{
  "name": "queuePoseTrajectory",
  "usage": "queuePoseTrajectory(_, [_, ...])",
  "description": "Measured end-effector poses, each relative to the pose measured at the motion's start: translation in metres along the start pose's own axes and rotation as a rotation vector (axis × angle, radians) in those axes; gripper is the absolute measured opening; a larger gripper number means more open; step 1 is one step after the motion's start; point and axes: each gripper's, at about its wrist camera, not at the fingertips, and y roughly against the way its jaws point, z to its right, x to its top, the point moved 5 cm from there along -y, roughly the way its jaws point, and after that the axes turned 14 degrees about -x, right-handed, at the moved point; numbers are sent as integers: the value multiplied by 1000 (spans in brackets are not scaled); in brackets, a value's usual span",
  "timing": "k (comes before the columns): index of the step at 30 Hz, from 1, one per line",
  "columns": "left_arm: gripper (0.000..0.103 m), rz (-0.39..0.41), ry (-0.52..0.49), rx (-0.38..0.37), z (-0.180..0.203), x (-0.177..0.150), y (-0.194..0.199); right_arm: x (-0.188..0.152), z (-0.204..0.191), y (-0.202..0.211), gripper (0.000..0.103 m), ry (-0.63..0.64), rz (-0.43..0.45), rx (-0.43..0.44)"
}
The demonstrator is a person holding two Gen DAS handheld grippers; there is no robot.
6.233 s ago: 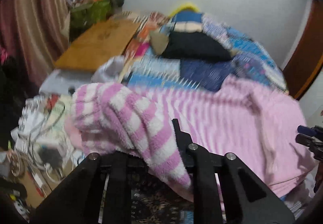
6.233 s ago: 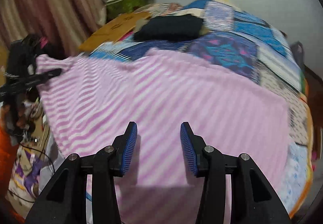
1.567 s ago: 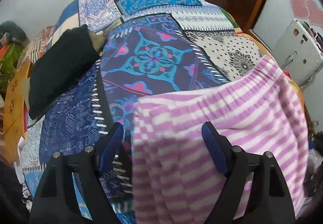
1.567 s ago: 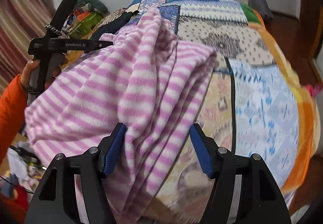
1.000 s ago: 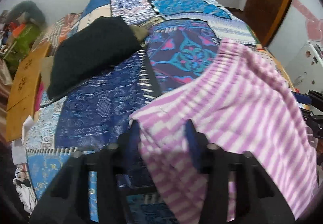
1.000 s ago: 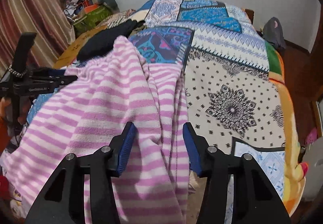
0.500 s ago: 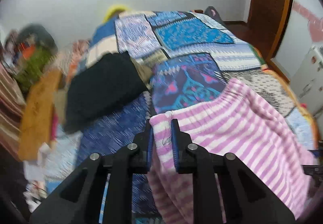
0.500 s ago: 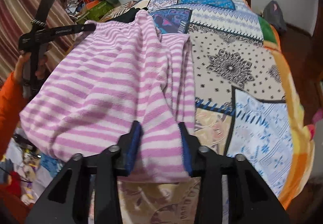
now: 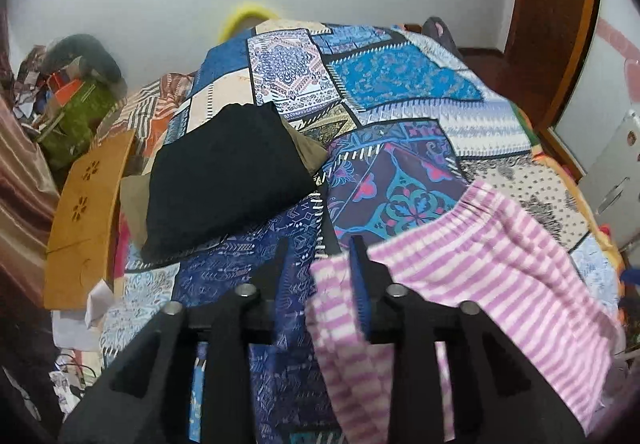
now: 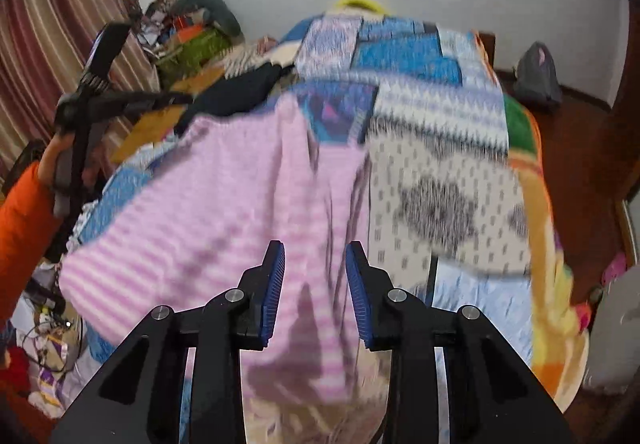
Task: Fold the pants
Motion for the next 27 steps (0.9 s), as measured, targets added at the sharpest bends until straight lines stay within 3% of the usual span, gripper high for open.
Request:
queuePoseTrajectory(5, [40, -17, 31, -72, 5, -23, 12, 31, -12, -20, 31, 40, 24, 22])
queuePoseTrajectory(8, [45, -54, 68, -113, 8, -38, 4, 43, -24, -43, 39, 70, 15, 24])
queuePoseTrajectory(15, [45, -106, 78, -146, 12, -62, -26, 62, -36, -89, 39, 67, -41, 42])
queuePoseTrajectory(16, [45, -109, 77, -149, 12, -63, -30, 64, -36, -98, 36, 61, -69, 66])
queuePoseTrajectory(17, [45, -109, 79, -153, 12, -64, -33, 64, -37, -102, 14, 61, -80, 74])
queuePoseTrajectory(18, [44, -103, 83, -155, 11, -64, -34, 63, -39, -107, 7, 82, -92, 82])
queuePoseTrajectory(20, [37, -82, 87, -154, 10, -63, -33, 61, -44, -107, 7, 121, -62, 70])
queuePoseTrajectory(24, [21, -54, 59, -113, 11, -57, -33, 55, -53, -94, 6, 229, 55, -36])
queuePoseTrajectory(25, [8, -49, 42, -69, 10, -54, -34, 56, -51, -92, 6, 234, 67, -54])
queuePoseTrajectory(26, [8, -53, 31, -32, 8, -52, -36, 57, -48, -93, 6, 225, 66, -66])
queuePoseTrajectory(27, [8, -61, 36, -42, 5, -51, -39, 58, -44, -95, 6, 218, 56, -70])
